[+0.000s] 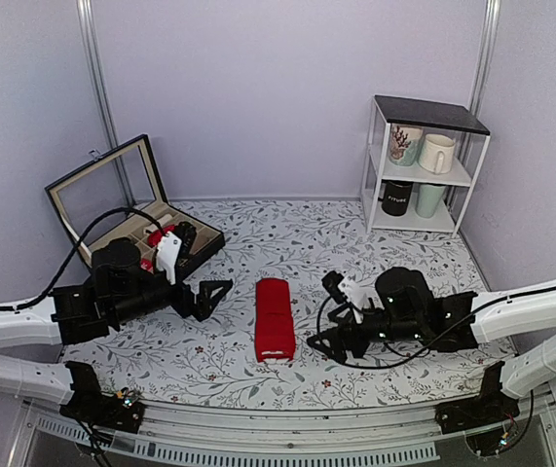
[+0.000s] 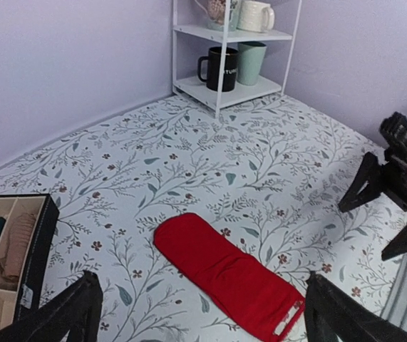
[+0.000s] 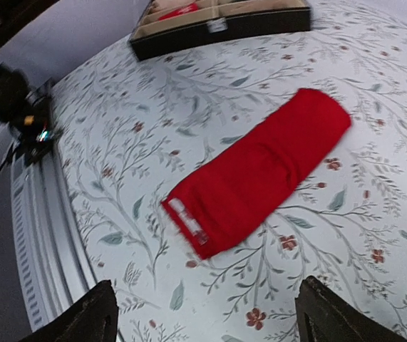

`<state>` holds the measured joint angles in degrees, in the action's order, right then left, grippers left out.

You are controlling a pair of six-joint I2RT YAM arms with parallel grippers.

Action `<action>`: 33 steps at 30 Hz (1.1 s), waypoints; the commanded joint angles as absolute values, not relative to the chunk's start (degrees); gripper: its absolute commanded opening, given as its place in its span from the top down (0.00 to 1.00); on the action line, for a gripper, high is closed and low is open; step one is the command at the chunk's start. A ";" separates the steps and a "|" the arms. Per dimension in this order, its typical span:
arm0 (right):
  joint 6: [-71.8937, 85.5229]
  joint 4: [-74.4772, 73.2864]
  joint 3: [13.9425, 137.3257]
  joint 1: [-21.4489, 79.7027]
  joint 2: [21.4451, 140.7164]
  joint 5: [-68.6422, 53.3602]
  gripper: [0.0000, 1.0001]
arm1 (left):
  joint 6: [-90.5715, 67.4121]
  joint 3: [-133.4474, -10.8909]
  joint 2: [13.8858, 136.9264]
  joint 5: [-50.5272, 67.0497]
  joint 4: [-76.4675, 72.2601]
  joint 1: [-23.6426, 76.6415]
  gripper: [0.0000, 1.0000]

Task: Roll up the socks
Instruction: Roll a pair of socks at the center of the board.

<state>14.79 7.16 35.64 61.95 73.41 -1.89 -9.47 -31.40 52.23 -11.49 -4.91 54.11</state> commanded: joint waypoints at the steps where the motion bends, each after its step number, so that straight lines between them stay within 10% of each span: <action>1: 3.98 16.35 31.51 63.85 73.48 -15.15 0.15 | -11.51 -29.23 53.89 -5.89 -7.15 55.02 0.01; 33: -20.86 32.88 41.04 64.15 107.34 -13.22 0.51 | -13.54 -22.09 60.29 1.64 -13.75 55.11 0.00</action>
<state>-19.16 31.83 39.81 63.81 104.49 -16.56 -13.50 -22.65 60.01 1.08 -12.01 54.24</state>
